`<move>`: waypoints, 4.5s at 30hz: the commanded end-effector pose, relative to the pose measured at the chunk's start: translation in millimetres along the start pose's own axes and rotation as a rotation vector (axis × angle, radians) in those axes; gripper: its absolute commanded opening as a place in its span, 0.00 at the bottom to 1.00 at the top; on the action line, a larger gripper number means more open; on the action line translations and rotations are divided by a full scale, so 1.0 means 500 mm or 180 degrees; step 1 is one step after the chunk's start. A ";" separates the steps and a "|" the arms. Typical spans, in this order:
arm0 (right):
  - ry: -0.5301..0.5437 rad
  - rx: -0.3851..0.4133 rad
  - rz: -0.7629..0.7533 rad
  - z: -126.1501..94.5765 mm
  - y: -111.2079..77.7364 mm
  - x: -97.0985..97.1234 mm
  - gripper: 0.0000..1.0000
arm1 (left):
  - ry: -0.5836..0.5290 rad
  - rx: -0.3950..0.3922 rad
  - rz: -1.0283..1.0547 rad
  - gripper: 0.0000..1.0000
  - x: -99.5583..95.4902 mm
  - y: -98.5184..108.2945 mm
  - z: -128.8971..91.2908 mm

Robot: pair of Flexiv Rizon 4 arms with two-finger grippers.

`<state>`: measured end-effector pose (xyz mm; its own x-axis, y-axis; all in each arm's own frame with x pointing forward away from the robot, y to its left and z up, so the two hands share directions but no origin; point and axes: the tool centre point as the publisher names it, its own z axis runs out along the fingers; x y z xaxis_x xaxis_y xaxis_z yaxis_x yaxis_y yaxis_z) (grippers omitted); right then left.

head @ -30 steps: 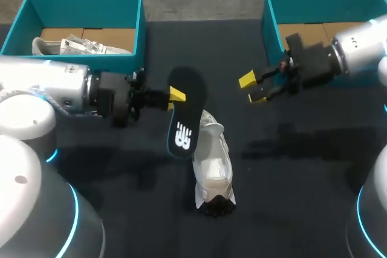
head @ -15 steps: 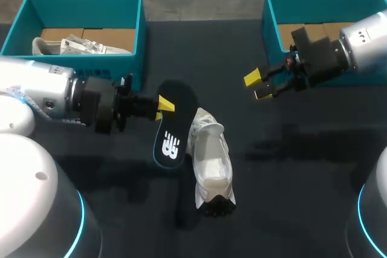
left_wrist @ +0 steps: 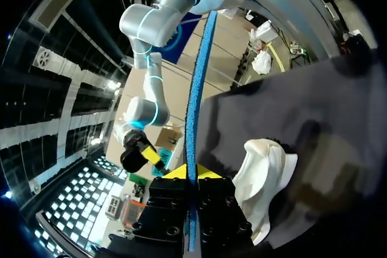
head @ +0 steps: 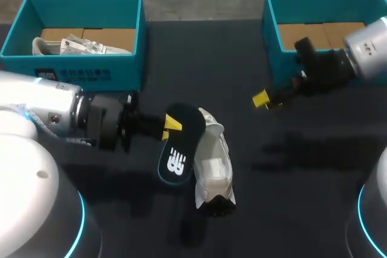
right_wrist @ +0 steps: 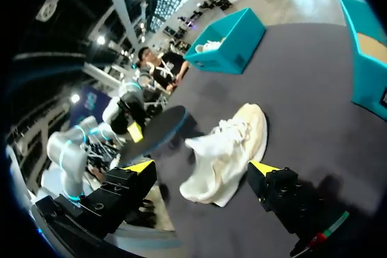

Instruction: Take the shoe out of the shoebox, open the shoe tongue, remove and reinsert the insole, then place the shoe into the shoebox

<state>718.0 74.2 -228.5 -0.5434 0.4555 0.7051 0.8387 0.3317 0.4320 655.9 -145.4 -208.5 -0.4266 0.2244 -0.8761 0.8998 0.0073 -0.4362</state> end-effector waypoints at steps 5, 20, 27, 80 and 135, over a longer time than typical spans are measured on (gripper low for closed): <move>-0.0263 0.0118 -0.0185 -0.042 -0.079 0.003 1.00 | -0.0074 -0.0136 -0.0195 0.00 0.004 -0.066 -0.018; -0.0542 0.0208 -0.0358 -0.042 -0.098 0.012 1.00 | -0.0216 0.0141 -0.1107 0.00 0.013 -0.096 -0.010; -0.0572 0.0384 -0.0373 -0.027 -0.104 0.000 1.00 | -0.0187 0.0168 -0.1158 0.00 0.015 -0.109 0.003; -0.1453 0.1564 -0.2046 0.170 -0.258 -0.055 1.00 | -0.0206 0.0523 -0.2087 0.00 0.100 -0.216 0.049; -0.1349 0.1761 -0.2248 0.201 -0.275 -0.063 1.00 | -0.0535 0.0292 -0.2146 0.00 0.130 -0.134 0.106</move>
<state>616.9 95.7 -364.9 -0.9708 0.2249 0.0839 0.2395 0.9303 0.2778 560.3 -178.5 -244.5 -0.9018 0.0461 -0.4297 0.4305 0.0083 -0.9025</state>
